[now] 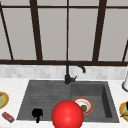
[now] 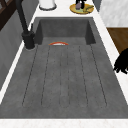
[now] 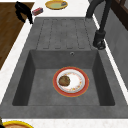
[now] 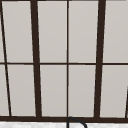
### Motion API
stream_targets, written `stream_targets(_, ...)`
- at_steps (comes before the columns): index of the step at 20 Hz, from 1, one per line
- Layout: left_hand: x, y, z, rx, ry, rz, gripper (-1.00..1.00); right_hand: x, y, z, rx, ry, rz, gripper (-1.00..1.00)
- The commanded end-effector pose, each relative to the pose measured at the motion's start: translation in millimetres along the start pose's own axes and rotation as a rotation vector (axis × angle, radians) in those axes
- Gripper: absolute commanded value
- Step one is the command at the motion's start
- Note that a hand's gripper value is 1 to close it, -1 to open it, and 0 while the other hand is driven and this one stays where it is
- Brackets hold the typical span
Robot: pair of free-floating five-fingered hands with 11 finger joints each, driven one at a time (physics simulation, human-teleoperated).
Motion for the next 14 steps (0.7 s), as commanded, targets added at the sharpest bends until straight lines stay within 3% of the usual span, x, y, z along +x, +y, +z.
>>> stream_targets(1, 0.0, 0.0, 0.0, 0.0, 0.0, 0.0, 0.0, -17.3, 8.4, 13.5, -0.054, 0.007, -0.096, 1.0)
stream_targets(3, 0.0, 0.0, 0.0, 0.0, 0.0, 0.0, 0.0, -15.8, -7.7, 9.1, -0.078, 0.015, -0.172, 1.0)
stream_targets(4, 0.0, 0.0, 0.0, 0.0, 0.0, 0.0, 0.0, 0.5, -19.7, 11.5, -0.069, 0.021, -0.16, 1.0)
stream_targets(8, 0.0, 0.0, 0.0, 0.0, 0.0, 0.0, 0.0, 8.0, -36.6, 32.1, -0.009, 0.032, -0.107, 1.0)
stream_targets(14, 0.0, 0.0, 0.0, 0.0, 0.0, 0.0, 0.0, 27.7, -66.6, 62.3, -0.015, 0.04, -0.1, 1.0)
